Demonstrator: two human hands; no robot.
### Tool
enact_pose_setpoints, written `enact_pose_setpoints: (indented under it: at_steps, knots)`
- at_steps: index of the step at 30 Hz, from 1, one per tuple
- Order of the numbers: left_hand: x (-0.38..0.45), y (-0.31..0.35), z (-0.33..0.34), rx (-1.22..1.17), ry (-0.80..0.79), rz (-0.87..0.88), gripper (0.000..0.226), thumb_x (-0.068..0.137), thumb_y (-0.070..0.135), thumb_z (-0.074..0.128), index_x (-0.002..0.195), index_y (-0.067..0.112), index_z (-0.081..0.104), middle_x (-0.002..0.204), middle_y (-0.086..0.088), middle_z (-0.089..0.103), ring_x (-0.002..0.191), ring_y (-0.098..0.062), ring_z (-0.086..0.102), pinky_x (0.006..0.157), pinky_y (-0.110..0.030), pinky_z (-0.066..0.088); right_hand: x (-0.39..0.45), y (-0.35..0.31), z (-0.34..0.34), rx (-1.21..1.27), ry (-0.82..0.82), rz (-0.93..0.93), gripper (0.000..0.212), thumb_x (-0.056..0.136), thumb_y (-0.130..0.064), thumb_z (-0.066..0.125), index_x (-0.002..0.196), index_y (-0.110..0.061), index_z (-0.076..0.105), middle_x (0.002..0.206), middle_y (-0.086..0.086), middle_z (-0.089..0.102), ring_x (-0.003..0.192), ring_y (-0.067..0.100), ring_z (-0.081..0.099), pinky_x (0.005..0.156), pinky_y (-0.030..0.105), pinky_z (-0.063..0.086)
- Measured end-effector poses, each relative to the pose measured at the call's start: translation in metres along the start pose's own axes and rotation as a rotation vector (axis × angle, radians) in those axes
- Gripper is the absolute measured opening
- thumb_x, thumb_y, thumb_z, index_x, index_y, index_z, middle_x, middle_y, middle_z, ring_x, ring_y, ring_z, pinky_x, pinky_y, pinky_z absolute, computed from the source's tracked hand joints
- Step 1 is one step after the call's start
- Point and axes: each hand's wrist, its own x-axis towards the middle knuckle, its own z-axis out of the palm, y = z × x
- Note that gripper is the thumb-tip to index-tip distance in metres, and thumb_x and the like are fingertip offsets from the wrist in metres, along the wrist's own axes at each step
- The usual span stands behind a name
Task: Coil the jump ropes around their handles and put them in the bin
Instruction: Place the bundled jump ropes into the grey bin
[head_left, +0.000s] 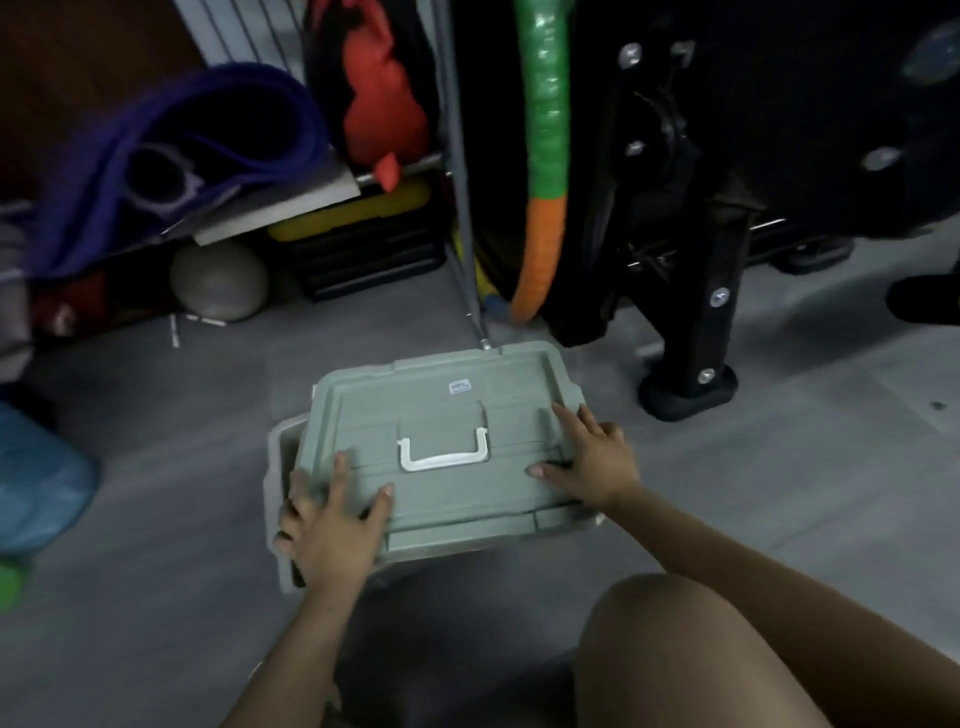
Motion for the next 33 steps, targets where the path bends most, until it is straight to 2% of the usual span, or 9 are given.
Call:
enact_pose_setpoints:
  at_steps: [5, 8, 10, 12, 14, 17, 20, 26, 33]
  knots:
    - [0.007, -0.037, 0.013, 0.000, 0.039, -0.121, 0.075, 0.078, 0.067, 0.056, 0.145, 0.041, 0.033, 0.154, -0.014, 0.020, 0.128, -0.042, 0.032, 0.103, -0.053, 0.024, 0.030, -0.031, 0.030, -0.051, -0.139, -0.072, 0.098, 0.074, -0.066, 0.062, 0.150, -0.035, 0.007, 0.159, 0.005, 0.008, 0.138, 0.035, 0.019, 0.111, 0.044, 0.022]
    - [0.010, -0.052, 0.022, -0.017, 0.022, -0.150, 0.075, 0.078, 0.067, 0.057, 0.144, 0.041, 0.034, 0.155, -0.013, 0.015, 0.132, -0.041, 0.026, 0.105, -0.055, 0.021, 0.044, -0.044, 0.044, -0.058, -0.171, -0.097, 0.101, 0.072, -0.064, 0.065, 0.149, -0.036, 0.007, 0.159, 0.006, 0.004, 0.140, 0.035, 0.015, 0.113, 0.044, 0.021]
    - [0.012, -0.060, 0.027, -0.017, -0.029, -0.180, 0.075, 0.079, 0.072, 0.051, 0.144, 0.042, 0.032, 0.157, -0.013, 0.008, 0.136, -0.040, 0.019, 0.107, -0.054, 0.018, 0.051, -0.053, 0.052, -0.079, -0.168, -0.112, 0.100, 0.072, -0.064, 0.066, 0.149, -0.036, 0.008, 0.160, 0.005, 0.000, 0.141, 0.033, 0.012, 0.114, 0.043, 0.018]
    - [0.013, -0.063, 0.030, -0.011, -0.035, -0.198, 0.080, 0.074, 0.080, 0.035, 0.144, 0.042, 0.033, 0.158, -0.014, 0.006, 0.137, -0.041, 0.016, 0.108, -0.054, 0.016, 0.058, -0.060, 0.057, -0.092, -0.166, -0.117, 0.097, 0.074, -0.063, 0.065, 0.149, -0.036, 0.010, 0.159, 0.005, -0.004, 0.142, 0.032, 0.008, 0.114, 0.042, 0.014]
    - [0.015, -0.062, 0.031, 0.007, -0.043, -0.199, 0.083, 0.071, 0.081, 0.024, 0.145, 0.044, 0.027, 0.159, -0.015, 0.003, 0.140, -0.043, 0.010, 0.110, -0.056, 0.011, 0.065, -0.064, 0.059, -0.108, -0.170, -0.121, 0.095, 0.075, -0.063, 0.063, 0.149, -0.036, 0.010, 0.159, 0.004, -0.009, 0.142, 0.031, 0.006, 0.115, 0.042, 0.012]
    - [0.021, -0.059, 0.032, 0.089, -0.150, -0.143, 0.075, 0.082, 0.079, 0.022, 0.148, 0.046, 0.008, 0.160, -0.012, -0.010, 0.143, -0.044, -0.012, 0.113, -0.059, -0.006, 0.073, -0.067, 0.059, -0.127, -0.181, -0.112, 0.092, 0.077, -0.062, 0.062, 0.149, -0.036, 0.009, 0.159, 0.003, -0.013, 0.143, 0.031, 0.004, 0.114, 0.044, 0.010]
    - [0.022, -0.049, 0.031, 0.126, -0.181, -0.069, 0.073, 0.087, 0.073, 0.022, 0.149, 0.043, 0.001, 0.158, -0.013, -0.017, 0.143, -0.036, -0.022, 0.108, -0.062, -0.016, 0.075, -0.064, 0.058, -0.133, -0.195, -0.088, 0.092, 0.080, -0.061, 0.059, 0.150, -0.034, 0.006, 0.158, 0.003, -0.016, 0.144, 0.031, -0.001, 0.115, 0.046, 0.008]
    - [0.009, -0.032, 0.038, 0.154, -0.202, -0.026, 0.075, 0.088, 0.072, 0.018, 0.150, 0.038, -0.006, 0.158, -0.015, -0.017, 0.145, -0.037, -0.012, 0.105, -0.063, -0.021, 0.072, -0.055, 0.056, -0.179, -0.221, -0.066, 0.089, 0.083, -0.059, 0.057, 0.150, -0.033, 0.005, 0.158, 0.007, -0.016, 0.145, 0.029, -0.006, 0.115, 0.045, 0.005]
    - [-0.006, -0.037, 0.048, 0.207, -0.267, -0.019, 0.080, 0.086, 0.074, 0.015, 0.150, 0.034, -0.013, 0.157, -0.017, -0.019, 0.144, -0.040, -0.013, 0.107, -0.065, -0.013, 0.066, -0.050, 0.062, -0.258, -0.269, -0.148, 0.091, 0.084, -0.049, 0.062, 0.150, -0.034, 0.002, 0.158, -0.001, -0.019, 0.146, 0.024, -0.011, 0.116, 0.042, 0.004]
